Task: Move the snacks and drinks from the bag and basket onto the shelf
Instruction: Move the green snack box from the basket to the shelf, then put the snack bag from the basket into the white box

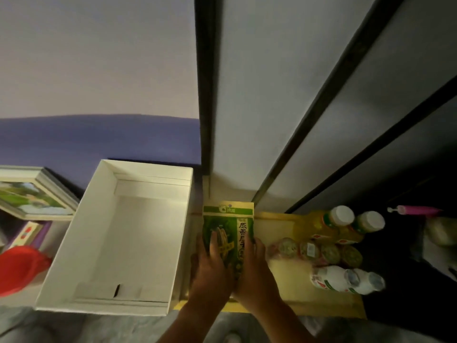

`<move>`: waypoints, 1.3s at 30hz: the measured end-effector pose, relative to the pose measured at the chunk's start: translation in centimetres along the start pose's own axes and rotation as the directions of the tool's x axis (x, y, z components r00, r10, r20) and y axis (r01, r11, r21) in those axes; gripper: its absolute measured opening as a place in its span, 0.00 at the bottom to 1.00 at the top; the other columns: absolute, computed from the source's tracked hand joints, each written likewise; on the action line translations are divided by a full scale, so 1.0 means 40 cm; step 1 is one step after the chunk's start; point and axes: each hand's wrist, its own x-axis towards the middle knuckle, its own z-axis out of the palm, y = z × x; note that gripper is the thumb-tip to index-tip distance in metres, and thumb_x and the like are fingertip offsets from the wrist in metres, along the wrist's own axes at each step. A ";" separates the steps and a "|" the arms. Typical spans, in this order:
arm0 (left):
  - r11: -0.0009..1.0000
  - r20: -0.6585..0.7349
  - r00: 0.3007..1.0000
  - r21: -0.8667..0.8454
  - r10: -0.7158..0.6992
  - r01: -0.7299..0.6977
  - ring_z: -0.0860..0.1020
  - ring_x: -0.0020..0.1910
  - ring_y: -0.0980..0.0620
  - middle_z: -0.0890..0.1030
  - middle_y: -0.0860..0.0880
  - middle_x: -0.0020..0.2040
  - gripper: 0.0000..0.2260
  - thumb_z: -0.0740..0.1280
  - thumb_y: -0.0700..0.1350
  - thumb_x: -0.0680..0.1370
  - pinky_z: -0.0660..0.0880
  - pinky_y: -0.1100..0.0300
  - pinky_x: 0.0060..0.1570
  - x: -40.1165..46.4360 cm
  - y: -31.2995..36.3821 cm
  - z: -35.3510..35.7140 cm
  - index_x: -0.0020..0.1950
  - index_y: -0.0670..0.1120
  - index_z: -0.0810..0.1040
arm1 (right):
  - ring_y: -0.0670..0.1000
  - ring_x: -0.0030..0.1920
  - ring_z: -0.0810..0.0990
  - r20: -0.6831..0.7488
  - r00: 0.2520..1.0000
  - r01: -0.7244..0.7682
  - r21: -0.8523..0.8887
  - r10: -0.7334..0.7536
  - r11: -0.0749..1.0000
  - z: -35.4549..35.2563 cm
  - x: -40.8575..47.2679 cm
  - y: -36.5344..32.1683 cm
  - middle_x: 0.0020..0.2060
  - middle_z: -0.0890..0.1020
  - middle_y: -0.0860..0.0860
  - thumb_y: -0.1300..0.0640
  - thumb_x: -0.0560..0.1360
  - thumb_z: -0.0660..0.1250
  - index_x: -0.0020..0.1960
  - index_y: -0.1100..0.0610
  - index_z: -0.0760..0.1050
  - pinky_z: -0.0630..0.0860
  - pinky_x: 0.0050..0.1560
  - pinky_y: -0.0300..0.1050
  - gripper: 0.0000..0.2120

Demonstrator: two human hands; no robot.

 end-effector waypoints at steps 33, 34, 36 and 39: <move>0.959 -0.646 0.733 0.283 0.214 -0.031 0.47 0.79 0.53 0.44 0.57 0.80 0.34 0.41 0.71 0.77 0.48 0.54 0.78 -0.505 0.107 -0.635 0.80 0.57 0.44 | 0.48 0.79 0.51 -0.155 0.797 0.532 -0.277 -0.583 0.800 -0.486 -0.230 -0.545 0.80 0.48 0.42 0.29 0.76 0.47 0.79 0.42 0.46 0.60 0.75 0.48 0.36; 0.964 -0.665 0.723 0.267 0.186 -0.002 0.46 0.79 0.54 0.43 0.57 0.80 0.36 0.38 0.72 0.75 0.48 0.53 0.78 -0.551 0.067 -0.664 0.80 0.57 0.44 | 0.49 0.79 0.51 -0.133 0.780 0.557 -0.300 -0.612 0.774 -0.469 -0.257 -0.584 0.80 0.48 0.42 0.29 0.76 0.46 0.79 0.43 0.46 0.59 0.75 0.48 0.36; 0.972 -0.730 0.672 0.227 0.124 0.067 0.46 0.79 0.55 0.45 0.57 0.80 0.38 0.37 0.73 0.73 0.48 0.53 0.78 -0.668 -0.038 -0.727 0.80 0.57 0.45 | 0.50 0.78 0.53 -0.092 0.744 0.603 -0.335 -0.662 0.724 -0.423 -0.340 -0.674 0.80 0.49 0.43 0.26 0.74 0.42 0.79 0.44 0.48 0.60 0.75 0.48 0.39; 0.973 -0.802 0.597 0.156 0.023 0.172 0.48 0.79 0.53 0.44 0.57 0.80 0.34 0.45 0.70 0.77 0.44 0.57 0.76 -0.861 -0.224 -0.806 0.80 0.58 0.44 | 0.50 0.79 0.52 -0.026 0.697 0.674 -0.320 -0.717 0.666 -0.319 -0.494 -0.825 0.80 0.49 0.44 0.20 0.62 0.27 0.80 0.44 0.47 0.60 0.75 0.47 0.52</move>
